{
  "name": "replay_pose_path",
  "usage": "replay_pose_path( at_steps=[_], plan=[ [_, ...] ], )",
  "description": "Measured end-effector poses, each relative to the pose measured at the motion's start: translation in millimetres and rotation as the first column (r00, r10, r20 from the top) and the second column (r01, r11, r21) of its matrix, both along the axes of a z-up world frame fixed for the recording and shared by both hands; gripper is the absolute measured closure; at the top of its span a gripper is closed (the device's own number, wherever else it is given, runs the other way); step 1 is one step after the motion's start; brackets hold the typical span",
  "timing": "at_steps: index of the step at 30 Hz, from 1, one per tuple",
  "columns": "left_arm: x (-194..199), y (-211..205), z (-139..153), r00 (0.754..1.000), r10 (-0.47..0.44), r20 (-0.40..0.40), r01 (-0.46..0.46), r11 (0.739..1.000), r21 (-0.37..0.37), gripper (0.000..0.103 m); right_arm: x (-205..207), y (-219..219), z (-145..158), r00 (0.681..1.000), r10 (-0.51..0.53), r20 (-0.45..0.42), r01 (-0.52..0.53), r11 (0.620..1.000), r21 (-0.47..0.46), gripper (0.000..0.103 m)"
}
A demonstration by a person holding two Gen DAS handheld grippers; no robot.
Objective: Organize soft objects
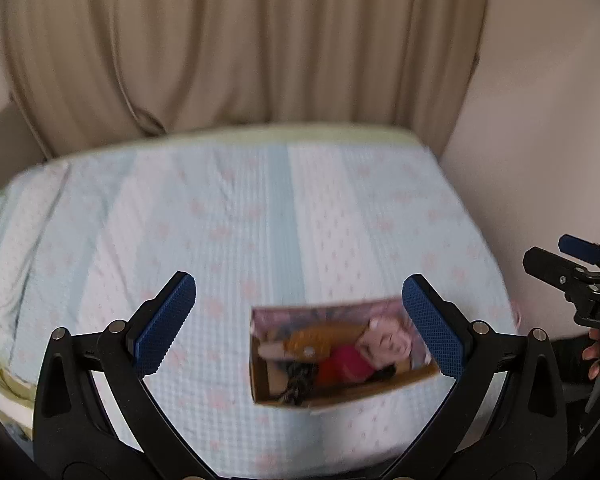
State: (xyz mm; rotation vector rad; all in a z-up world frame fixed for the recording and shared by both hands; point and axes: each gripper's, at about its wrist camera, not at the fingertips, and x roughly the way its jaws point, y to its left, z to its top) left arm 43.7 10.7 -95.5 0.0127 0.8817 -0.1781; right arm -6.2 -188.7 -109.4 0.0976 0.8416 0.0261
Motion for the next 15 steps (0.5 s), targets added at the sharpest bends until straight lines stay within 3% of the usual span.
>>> replay_pose_path(
  at_steps=[3,8,15],
  plan=[
    [-17,-1,40,0.994,0.029,0.106,-0.027,1.000,-0.014,0.000,-15,1,33,0.996,-0.014,0.083,0.016,0.999,-0.034,0.000],
    [-38,-1,82,0.972,0.076,0.223,-0.070,0.997,-0.034,0.000,-38,3,69,0.981,-0.018,0.195,0.031,0.997,-0.065,0.000],
    [-64,-1,106,0.944,0.086,0.317,-0.081,0.996,-0.028,0.000,-55,0,85,0.963,-0.039,0.267,0.062,0.995,-0.076,0.000]
  ],
)
